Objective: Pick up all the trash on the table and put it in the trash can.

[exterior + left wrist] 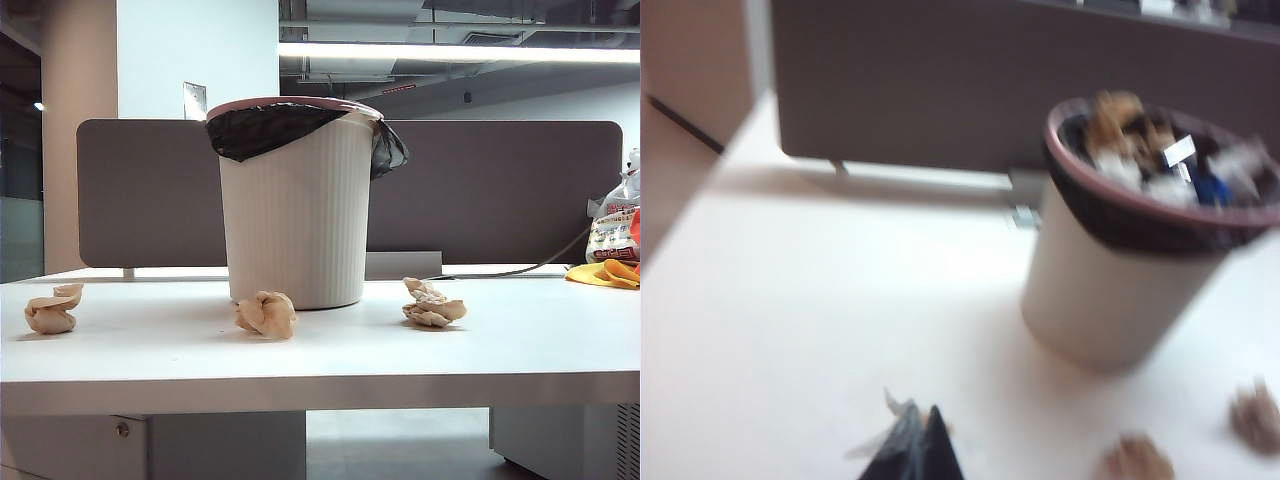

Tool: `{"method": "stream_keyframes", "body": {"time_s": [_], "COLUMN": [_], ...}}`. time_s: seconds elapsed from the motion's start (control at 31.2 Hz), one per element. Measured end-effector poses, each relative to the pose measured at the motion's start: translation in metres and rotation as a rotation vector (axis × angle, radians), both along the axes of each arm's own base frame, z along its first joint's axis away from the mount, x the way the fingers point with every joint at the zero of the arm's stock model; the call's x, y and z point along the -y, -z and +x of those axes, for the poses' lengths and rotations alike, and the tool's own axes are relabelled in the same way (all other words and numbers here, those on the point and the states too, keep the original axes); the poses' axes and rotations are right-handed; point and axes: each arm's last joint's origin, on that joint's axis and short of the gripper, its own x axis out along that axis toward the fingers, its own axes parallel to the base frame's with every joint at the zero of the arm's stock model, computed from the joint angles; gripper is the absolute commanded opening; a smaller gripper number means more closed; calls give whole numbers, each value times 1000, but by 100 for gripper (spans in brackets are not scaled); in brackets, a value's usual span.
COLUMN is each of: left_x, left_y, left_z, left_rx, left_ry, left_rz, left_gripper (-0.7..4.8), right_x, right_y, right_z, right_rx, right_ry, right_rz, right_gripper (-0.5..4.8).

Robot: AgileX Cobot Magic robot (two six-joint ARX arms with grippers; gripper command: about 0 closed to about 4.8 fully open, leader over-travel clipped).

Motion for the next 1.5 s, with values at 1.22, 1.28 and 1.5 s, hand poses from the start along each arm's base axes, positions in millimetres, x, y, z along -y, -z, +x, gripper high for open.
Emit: {"method": "stream_keyframes", "body": {"time_s": [1.22, 1.28, 1.5], "left_x": [41, 41, 38], "left_y": [136, 142, 169], "left_z": [210, 214, 230], "left_rx": [-610, -627, -687], "left_ry": [34, 34, -7], "left_rz": [158, 161, 180], "left_gripper": [479, 479, 479], "right_x": [-104, -104, -104], "right_y": [44, 43, 42], "right_z": [8, 7, 8], "right_rx": [-248, -243, -237], "right_ry": [-451, -462, -466], "right_rz": [-167, -163, -161], "right_gripper": [-5, -5, -5]}}
